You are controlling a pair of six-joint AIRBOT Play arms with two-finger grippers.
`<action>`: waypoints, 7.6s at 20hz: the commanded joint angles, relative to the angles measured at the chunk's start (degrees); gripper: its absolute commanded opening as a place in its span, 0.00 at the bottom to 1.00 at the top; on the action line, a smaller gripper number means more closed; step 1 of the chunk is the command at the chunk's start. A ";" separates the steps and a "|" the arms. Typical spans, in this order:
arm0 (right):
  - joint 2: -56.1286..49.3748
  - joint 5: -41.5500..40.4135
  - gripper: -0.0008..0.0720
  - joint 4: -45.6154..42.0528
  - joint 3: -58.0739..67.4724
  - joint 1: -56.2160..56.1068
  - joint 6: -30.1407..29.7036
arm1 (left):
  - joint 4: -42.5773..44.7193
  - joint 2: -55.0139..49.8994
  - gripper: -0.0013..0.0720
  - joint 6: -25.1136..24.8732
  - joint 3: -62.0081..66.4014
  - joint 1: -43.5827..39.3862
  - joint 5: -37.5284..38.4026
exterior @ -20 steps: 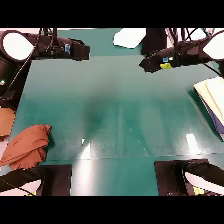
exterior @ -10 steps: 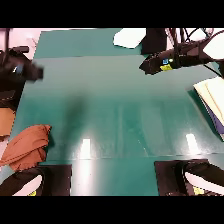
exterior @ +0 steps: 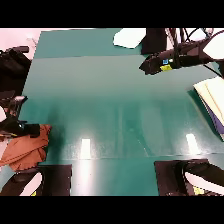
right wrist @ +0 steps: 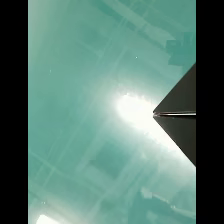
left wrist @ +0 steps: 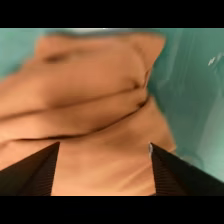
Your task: Fold the shirts.
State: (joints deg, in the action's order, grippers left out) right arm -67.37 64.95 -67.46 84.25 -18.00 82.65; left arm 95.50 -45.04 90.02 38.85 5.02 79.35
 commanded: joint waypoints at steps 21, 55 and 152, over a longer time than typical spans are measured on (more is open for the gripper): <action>2.32 2.75 0.03 -0.04 29.31 12.07 0.02 | 0.68 -19.96 0.05 -6.99 54.95 -46.05 -5.14; 3.41 10.97 0.03 -0.04 14.32 13.92 0.04 | -35.52 -40.87 0.05 -2.64 24.22 -32.74 -29.75; 5.33 17.42 0.54 0.22 -18.99 28.61 -6.64 | -37.92 -17.05 0.05 -7.98 2.34 -10.34 -24.50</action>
State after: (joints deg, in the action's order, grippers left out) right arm -63.92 79.61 -65.06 69.52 5.45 75.92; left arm 55.81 -63.09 82.32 38.37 -5.13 54.04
